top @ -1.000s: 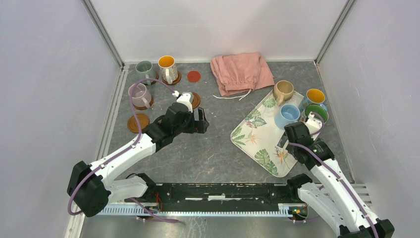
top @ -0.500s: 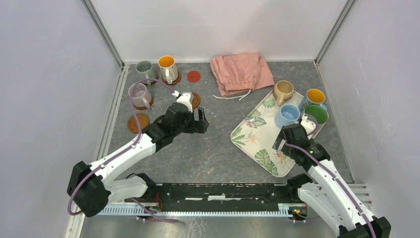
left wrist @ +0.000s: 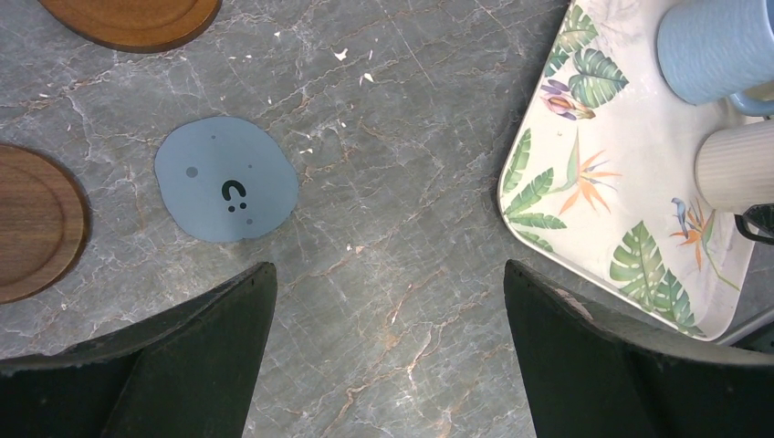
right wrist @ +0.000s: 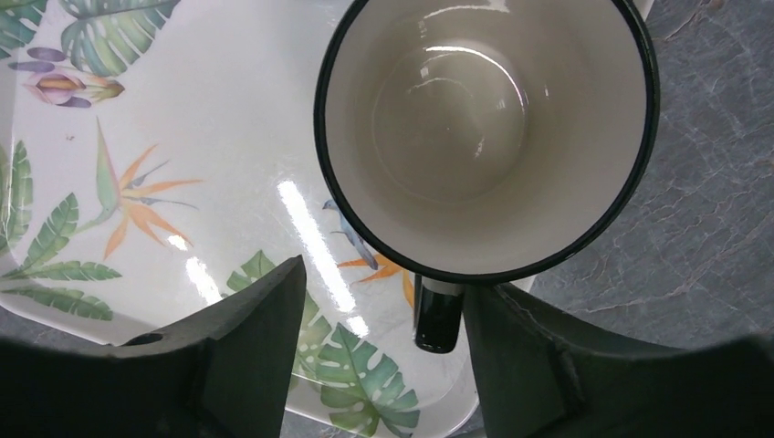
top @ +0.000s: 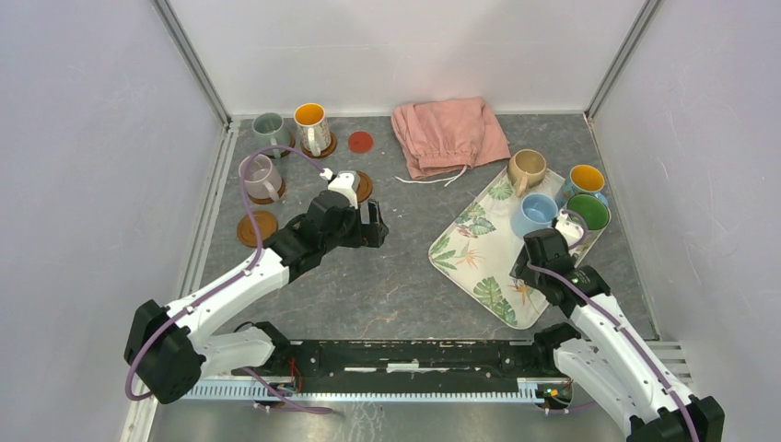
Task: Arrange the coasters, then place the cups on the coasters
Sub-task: Pick up the cup from the tray.
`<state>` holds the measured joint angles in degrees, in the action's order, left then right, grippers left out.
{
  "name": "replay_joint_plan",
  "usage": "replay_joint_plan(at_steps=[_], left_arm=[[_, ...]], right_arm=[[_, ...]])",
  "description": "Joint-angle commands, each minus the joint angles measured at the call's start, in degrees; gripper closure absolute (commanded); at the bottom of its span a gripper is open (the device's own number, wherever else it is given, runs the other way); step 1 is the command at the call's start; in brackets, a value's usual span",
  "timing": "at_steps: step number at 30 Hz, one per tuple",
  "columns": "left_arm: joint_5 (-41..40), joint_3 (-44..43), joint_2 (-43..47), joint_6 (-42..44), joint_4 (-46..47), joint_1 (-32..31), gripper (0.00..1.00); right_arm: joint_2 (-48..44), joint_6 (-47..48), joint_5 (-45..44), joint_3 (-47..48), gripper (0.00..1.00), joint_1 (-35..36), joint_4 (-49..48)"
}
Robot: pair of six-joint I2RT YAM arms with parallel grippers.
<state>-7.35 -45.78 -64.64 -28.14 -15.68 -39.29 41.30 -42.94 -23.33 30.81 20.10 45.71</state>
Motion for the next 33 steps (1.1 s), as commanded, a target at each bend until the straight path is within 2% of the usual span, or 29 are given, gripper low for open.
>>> replay_joint_plan(at_steps=[1,3,10,22,33], left_arm=[[0.0,-0.8,1.6,1.6,2.2,0.1,0.00],[-0.1,-0.7,1.8,1.5,2.2,0.1,0.00],[-0.2,-0.7,2.1,1.5,2.2,0.1,0.00],[-0.2,-0.5,2.7,1.5,2.1,0.1,0.00],[-0.3,-0.5,3.0,1.4,2.1,0.1,0.00]], right_arm=[[-0.3,0.3,0.5,-1.4,0.35,-0.2,-3.5],[-0.2,0.3,0.8,-1.7,0.39,-0.2,-3.7],[-0.5,-0.1,-0.5,-2.0,0.46,-0.2,-2.6],[-0.2,0.4,-0.2,-1.9,0.67,-0.2,-2.0],[1.4,6.0,6.9,-1.5,0.89,-0.1,-4.4]])
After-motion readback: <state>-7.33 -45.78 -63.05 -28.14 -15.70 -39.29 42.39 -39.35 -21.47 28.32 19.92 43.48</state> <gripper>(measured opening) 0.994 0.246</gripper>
